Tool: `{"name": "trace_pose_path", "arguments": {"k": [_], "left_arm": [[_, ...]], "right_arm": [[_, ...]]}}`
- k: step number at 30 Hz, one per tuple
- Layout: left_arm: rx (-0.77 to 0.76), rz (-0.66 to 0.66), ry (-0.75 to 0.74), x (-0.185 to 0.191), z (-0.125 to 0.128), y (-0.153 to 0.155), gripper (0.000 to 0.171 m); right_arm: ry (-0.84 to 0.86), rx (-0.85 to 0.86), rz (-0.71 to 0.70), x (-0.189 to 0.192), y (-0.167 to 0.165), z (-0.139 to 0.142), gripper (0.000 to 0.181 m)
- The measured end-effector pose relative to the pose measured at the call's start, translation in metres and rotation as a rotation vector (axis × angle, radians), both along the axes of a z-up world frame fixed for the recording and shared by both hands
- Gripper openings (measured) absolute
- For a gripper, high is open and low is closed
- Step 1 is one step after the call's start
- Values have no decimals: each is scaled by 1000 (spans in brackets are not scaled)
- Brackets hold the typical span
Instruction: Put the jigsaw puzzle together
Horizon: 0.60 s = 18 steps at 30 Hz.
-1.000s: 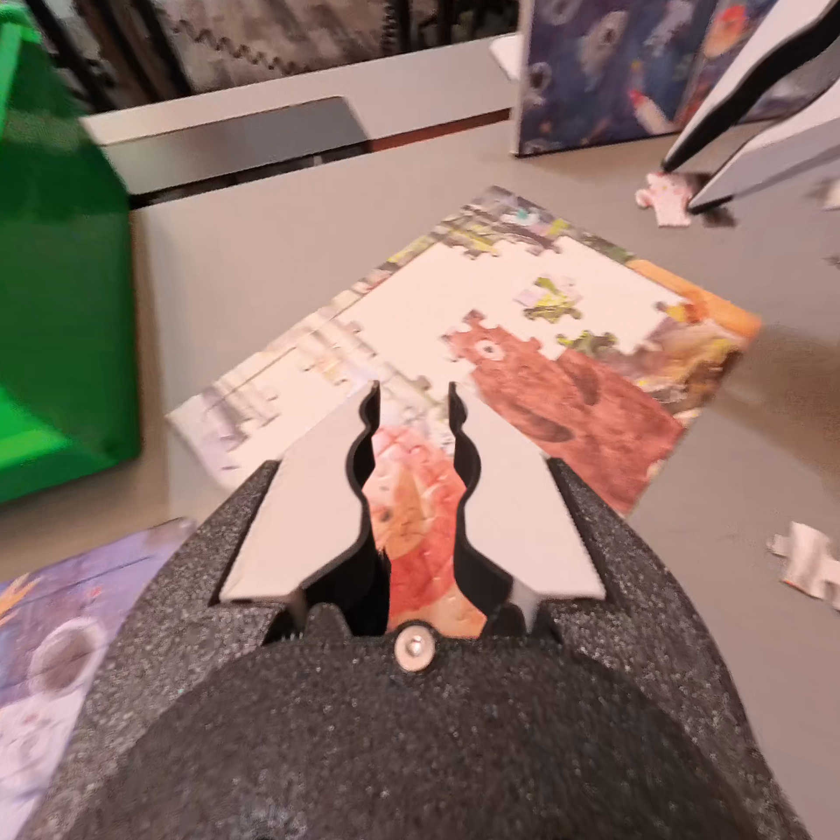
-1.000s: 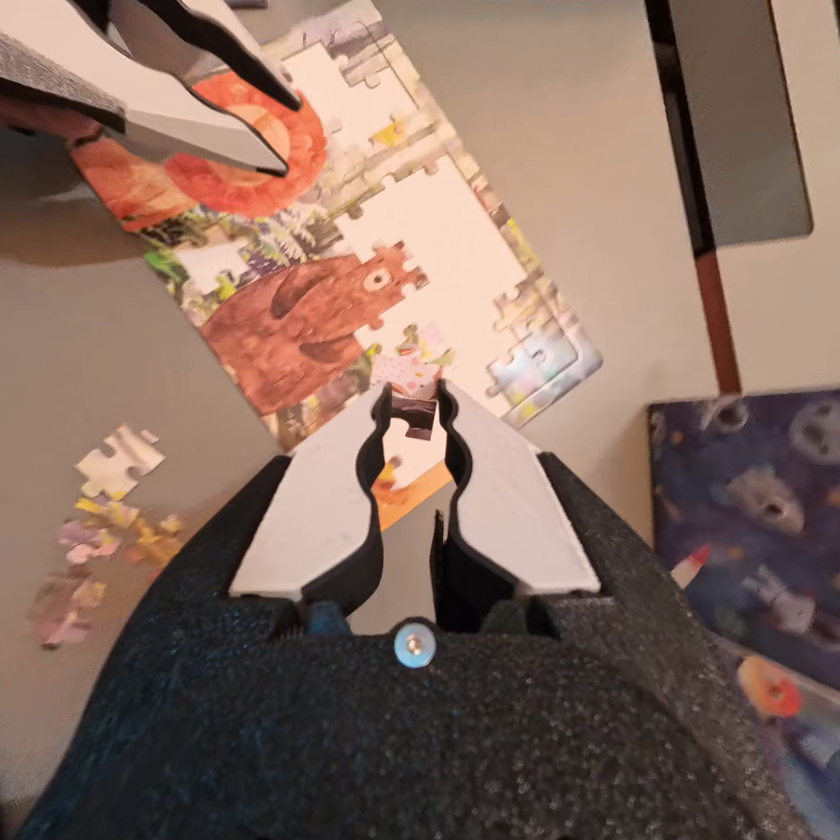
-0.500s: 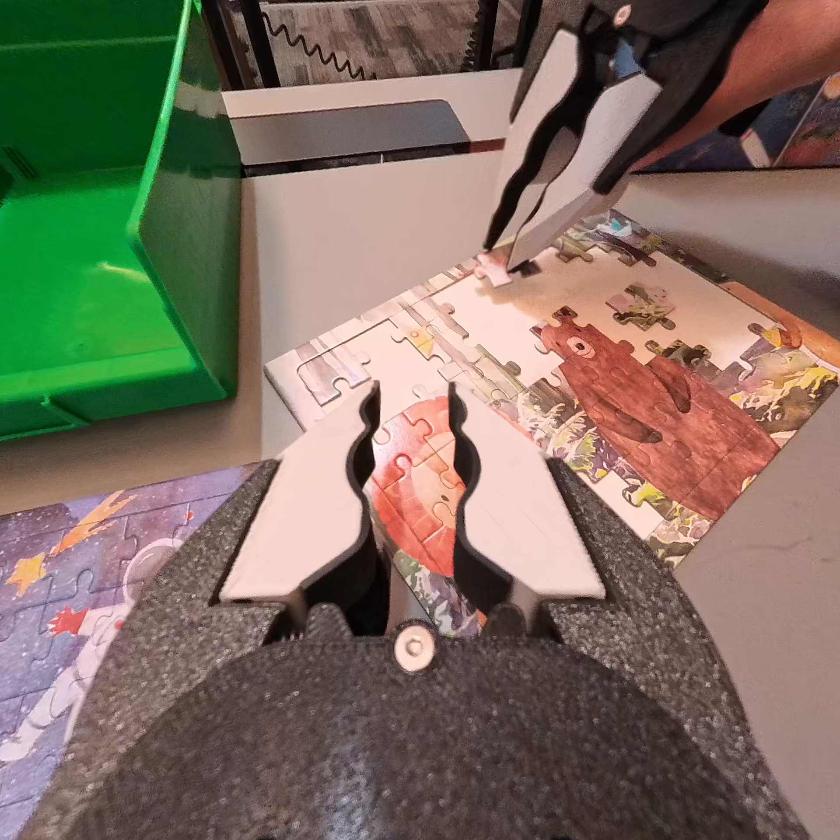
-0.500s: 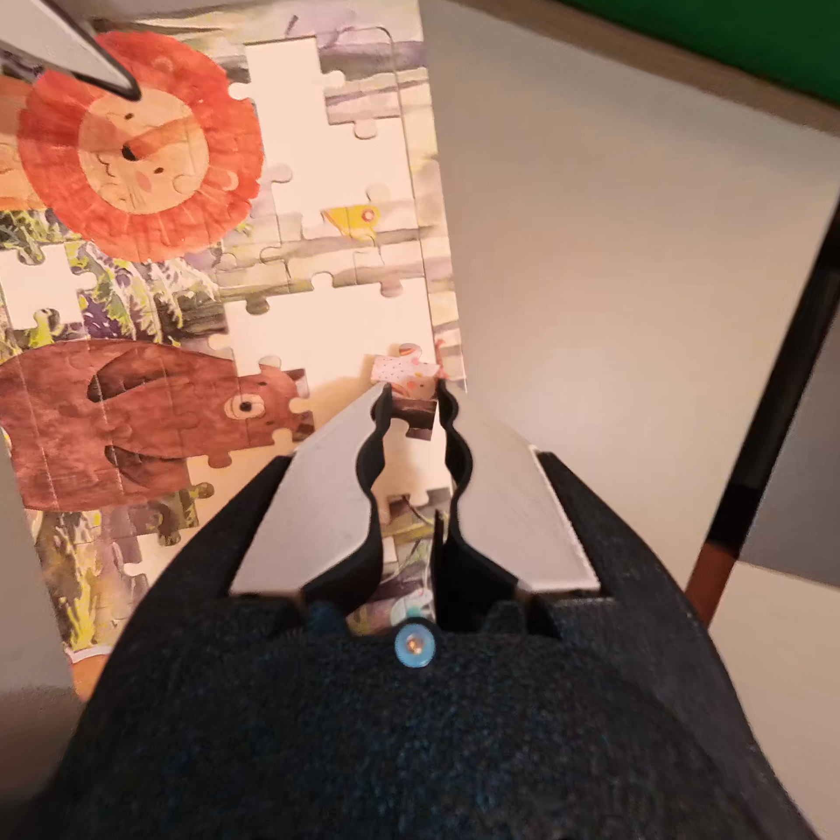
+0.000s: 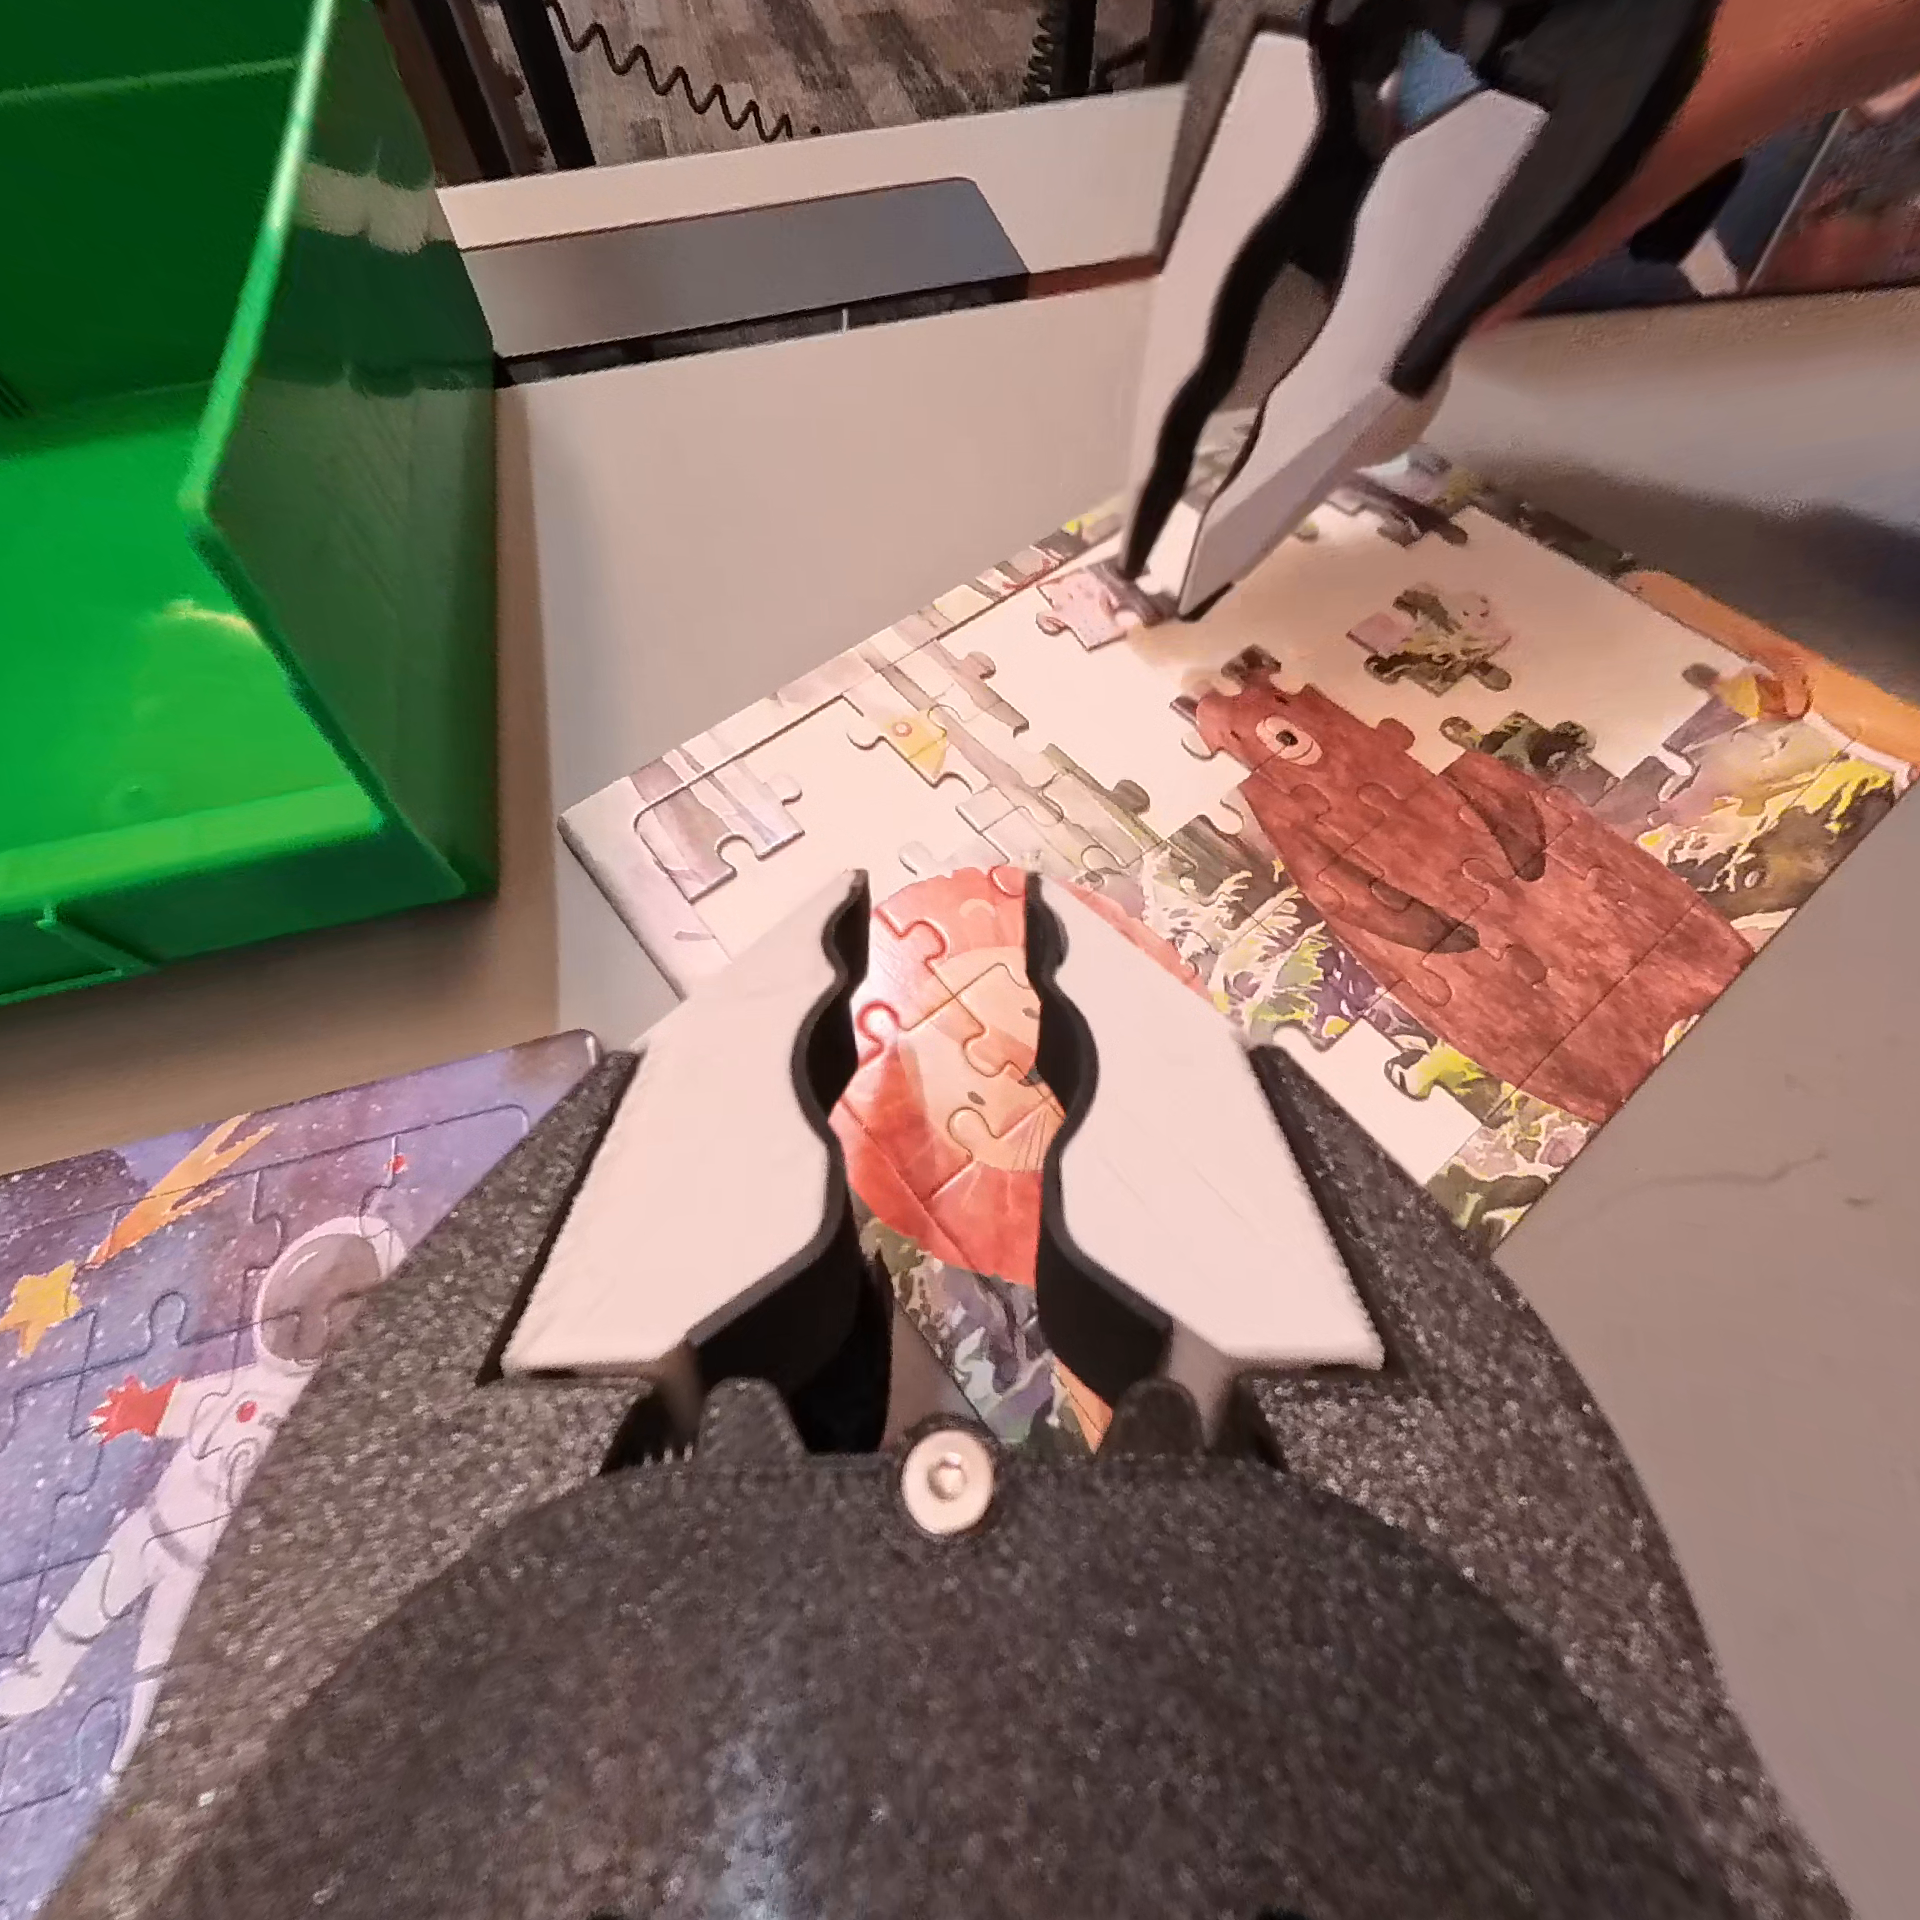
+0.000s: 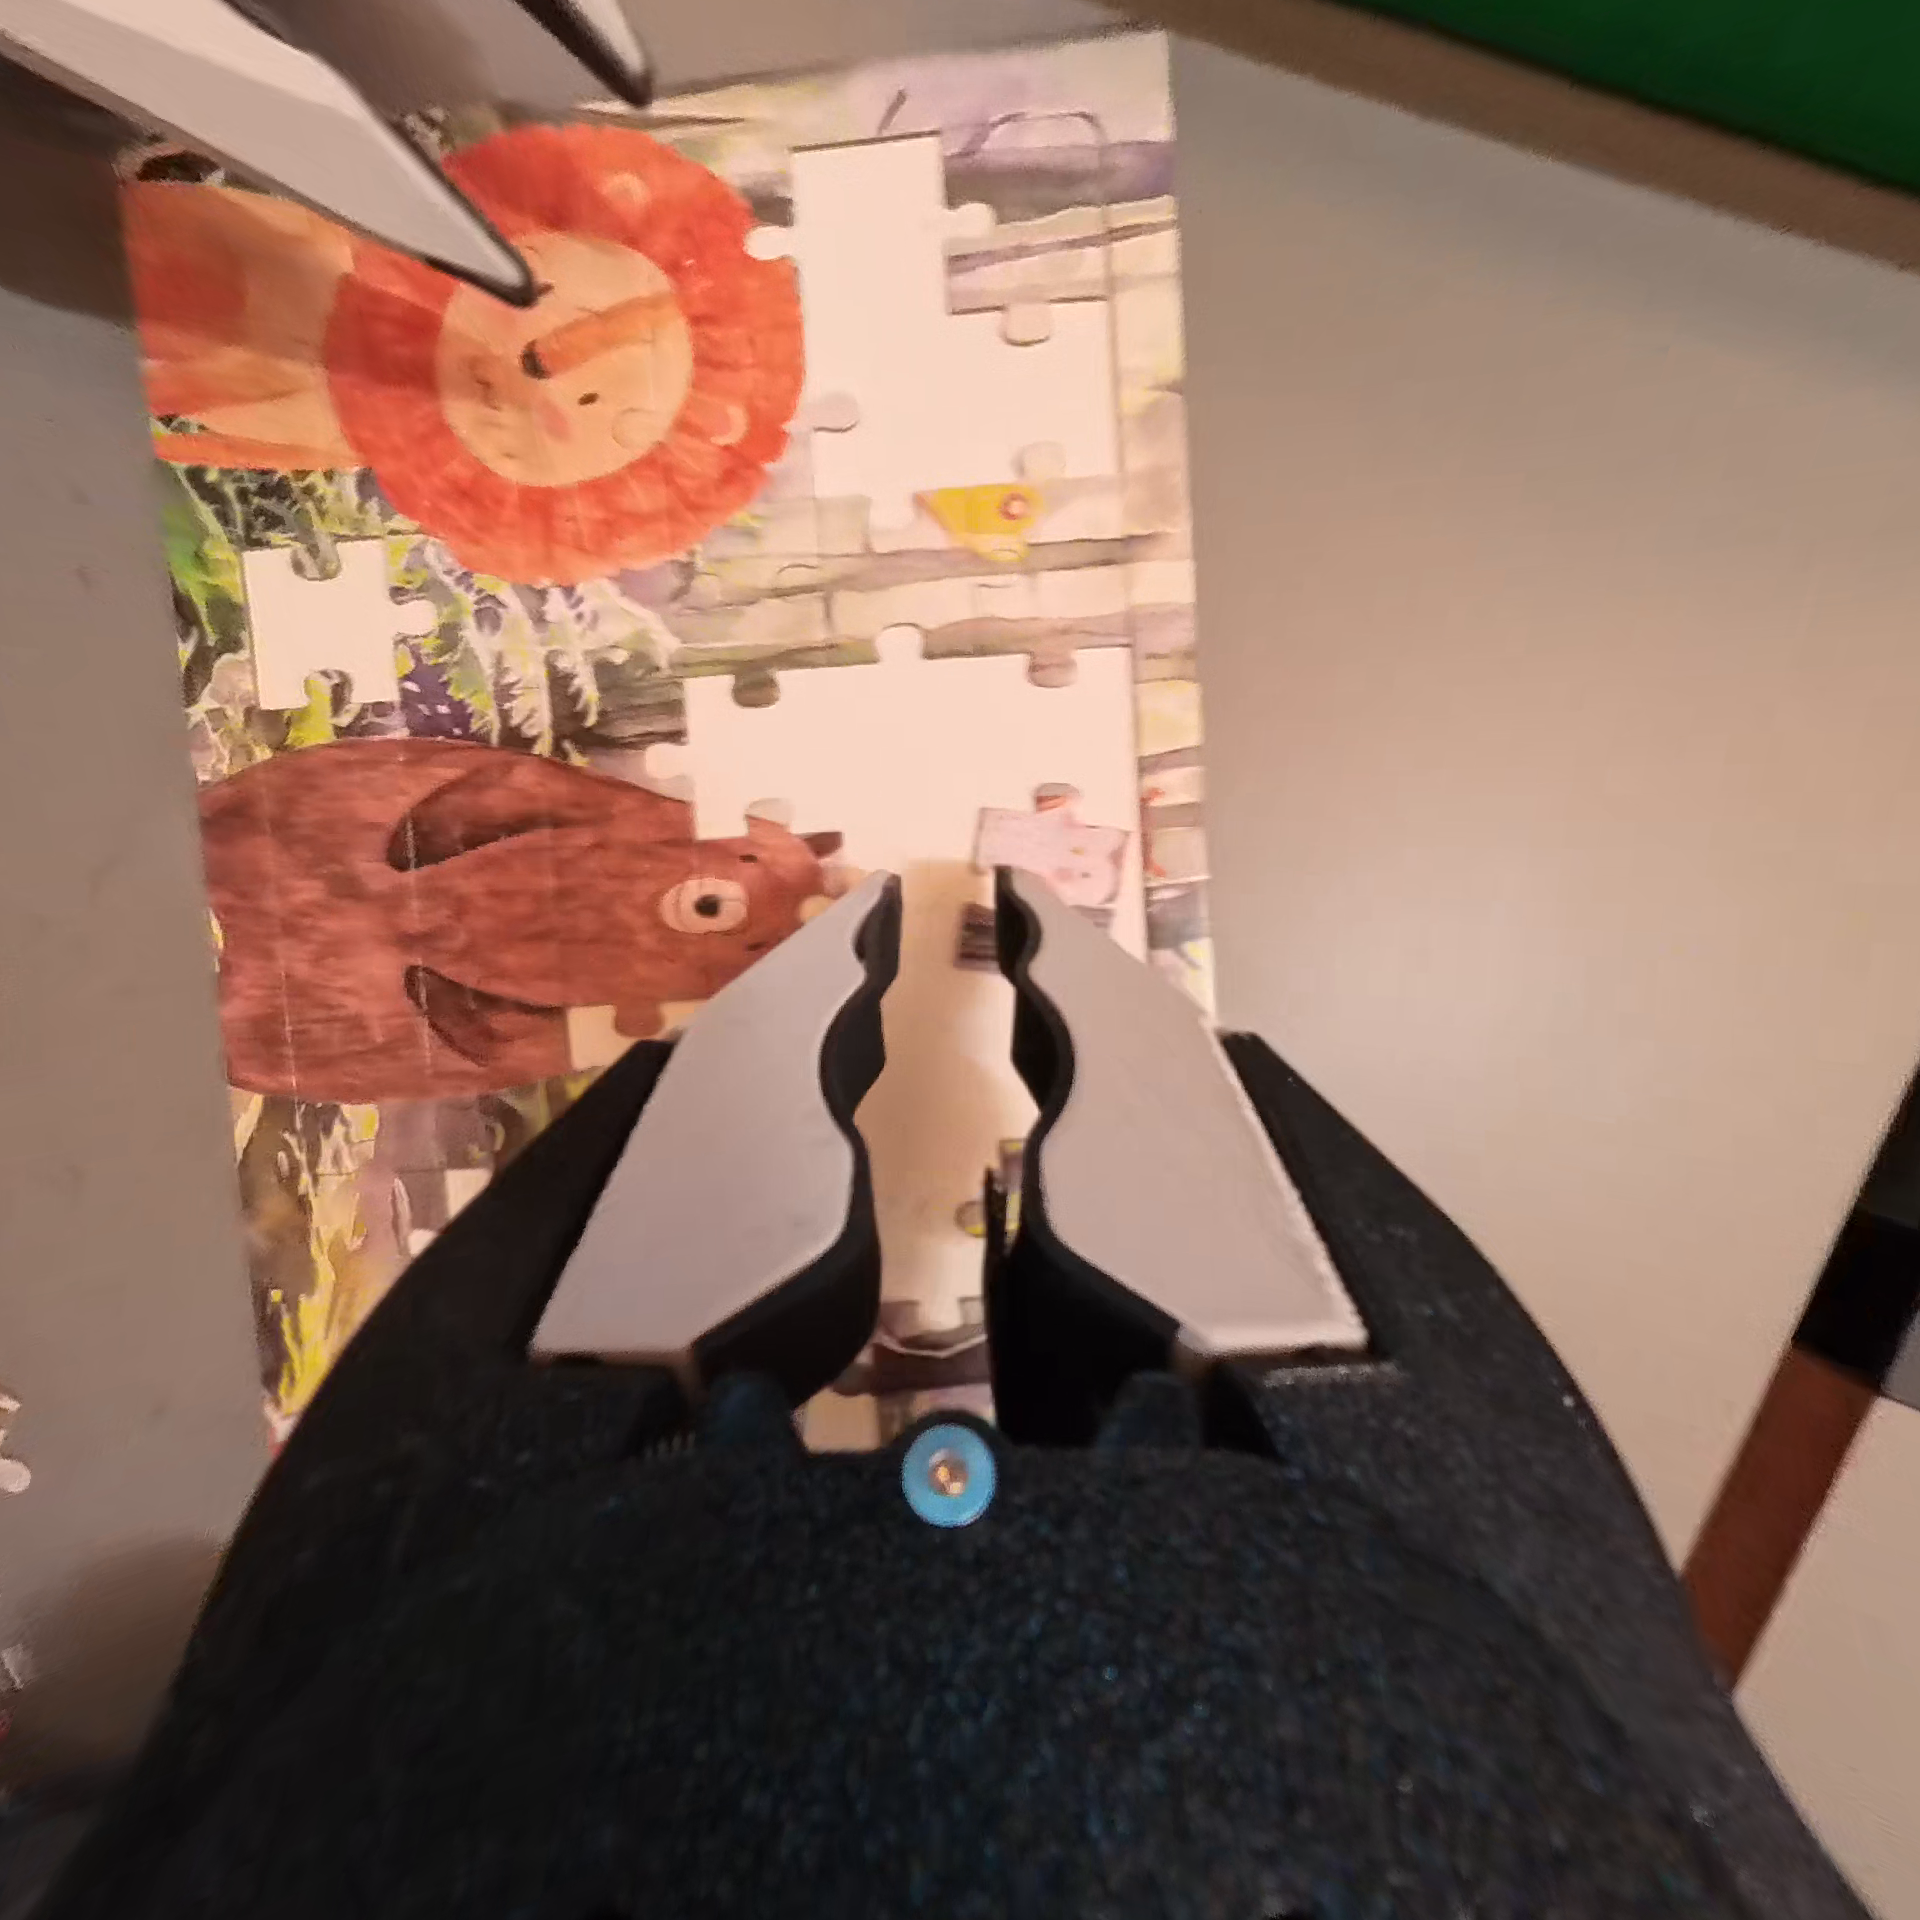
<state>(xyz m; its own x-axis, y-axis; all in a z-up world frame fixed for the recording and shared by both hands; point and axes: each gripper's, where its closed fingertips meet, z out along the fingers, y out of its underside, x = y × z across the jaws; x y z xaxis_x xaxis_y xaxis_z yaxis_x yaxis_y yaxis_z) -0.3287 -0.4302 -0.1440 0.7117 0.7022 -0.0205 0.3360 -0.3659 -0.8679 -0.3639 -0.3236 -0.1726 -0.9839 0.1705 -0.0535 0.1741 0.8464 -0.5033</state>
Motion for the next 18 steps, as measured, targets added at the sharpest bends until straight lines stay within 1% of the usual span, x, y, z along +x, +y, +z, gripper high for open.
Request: {"name": "trace_pose_path", "arguments": {"k": [2,3,4,8,10,13,18], "left_arm": [[-34,9,-5,0,-5,-2,28],[-59,20,-3,-1,-7,-3,27],[-80,25,-1,-1,-9,-4,27],[-128,14,-15,2,-17,-4,26],[-129,10,-18,2,-18,-4,26],[-129,5,-20,3,-18,-3,26],[-136,5,-25,3,-20,-4,26]], "right_arm": [[32,24,-9,4,3,-9,6],[43,42,-18,3,5,-14,3],[42,19,-28,2,4,-13,1],[-18,2,-69,-5,10,-11,4],[4,-13,-75,-9,11,-6,0],[-2,26,-88,-13,15,-13,1],[14,34,-86,-20,14,-13,0]]}}
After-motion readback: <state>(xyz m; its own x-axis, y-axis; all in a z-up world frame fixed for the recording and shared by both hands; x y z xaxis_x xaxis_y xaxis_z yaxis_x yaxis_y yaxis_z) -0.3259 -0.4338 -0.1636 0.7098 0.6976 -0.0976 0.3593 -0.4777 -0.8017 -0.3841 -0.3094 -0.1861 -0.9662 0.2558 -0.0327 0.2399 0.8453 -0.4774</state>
